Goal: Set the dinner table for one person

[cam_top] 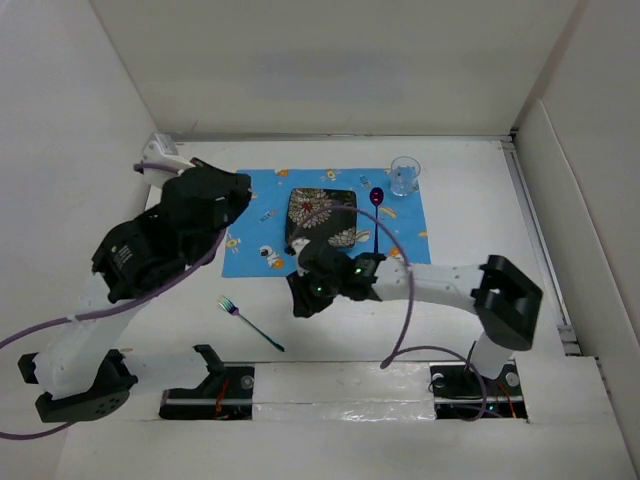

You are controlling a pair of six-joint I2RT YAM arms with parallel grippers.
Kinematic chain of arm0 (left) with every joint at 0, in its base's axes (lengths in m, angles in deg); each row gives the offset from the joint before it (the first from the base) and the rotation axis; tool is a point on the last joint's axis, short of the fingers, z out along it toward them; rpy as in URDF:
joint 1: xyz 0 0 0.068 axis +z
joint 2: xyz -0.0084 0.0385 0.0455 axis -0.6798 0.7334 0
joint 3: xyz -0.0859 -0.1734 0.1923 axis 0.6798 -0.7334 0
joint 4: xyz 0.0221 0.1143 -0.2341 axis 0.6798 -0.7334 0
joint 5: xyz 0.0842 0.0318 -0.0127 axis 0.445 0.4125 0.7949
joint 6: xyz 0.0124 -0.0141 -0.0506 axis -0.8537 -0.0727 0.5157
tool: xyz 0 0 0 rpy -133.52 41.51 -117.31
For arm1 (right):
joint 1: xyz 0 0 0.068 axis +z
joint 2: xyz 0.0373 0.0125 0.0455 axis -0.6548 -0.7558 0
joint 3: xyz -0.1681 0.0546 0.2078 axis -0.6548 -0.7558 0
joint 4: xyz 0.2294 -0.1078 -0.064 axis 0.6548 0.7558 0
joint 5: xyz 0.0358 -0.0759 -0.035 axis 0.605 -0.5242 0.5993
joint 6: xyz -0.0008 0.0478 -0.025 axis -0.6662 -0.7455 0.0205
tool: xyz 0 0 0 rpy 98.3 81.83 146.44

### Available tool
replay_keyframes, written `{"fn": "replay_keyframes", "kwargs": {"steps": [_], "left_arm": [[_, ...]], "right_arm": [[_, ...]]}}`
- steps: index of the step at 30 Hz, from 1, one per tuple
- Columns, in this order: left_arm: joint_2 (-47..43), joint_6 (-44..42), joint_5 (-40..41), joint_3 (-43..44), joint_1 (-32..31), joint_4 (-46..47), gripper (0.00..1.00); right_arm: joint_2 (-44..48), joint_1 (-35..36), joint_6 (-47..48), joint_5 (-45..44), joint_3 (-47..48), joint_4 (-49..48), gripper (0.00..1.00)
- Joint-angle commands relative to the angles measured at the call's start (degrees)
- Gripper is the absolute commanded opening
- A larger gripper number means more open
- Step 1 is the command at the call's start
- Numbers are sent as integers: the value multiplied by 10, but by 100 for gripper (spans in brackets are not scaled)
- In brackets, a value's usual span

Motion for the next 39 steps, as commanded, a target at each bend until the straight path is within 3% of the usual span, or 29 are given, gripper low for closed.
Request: {"fn": "replay_keyframes", "kwargs": {"steps": [1,5,10,20,23,28,29,30,33,39], "left_arm": [[-10,-196,44,25,4,84,0],[-29,-259,31,5,4,126,0],[-41,-317,21,7,4,139,12],[-73,-347,-7,-10,4,144,20],[-85,-354,-10,-14,4,146,21],[-95,-370,-7,-27,4,162,22],[-95,-372,-7,-29,4,164,22],[-95,-376,-7,-31,4,170,22],[-90,-383,-11,-31,4,178,22],[-74,-409,-32,-33,4,191,26]], "right_arm": [[-82,53,17,-80,81,-36,41],[-176,93,18,-133,168,-23,42],[-265,118,22,-143,284,0,45],[-403,131,15,-227,450,92,44],[-412,137,15,-269,453,113,33],[-401,149,8,-276,431,128,32],[-398,149,7,-276,428,129,28],[-399,149,5,-274,425,129,14],[-399,149,-5,-274,438,137,0],[-386,99,-21,-253,576,173,0]]}}
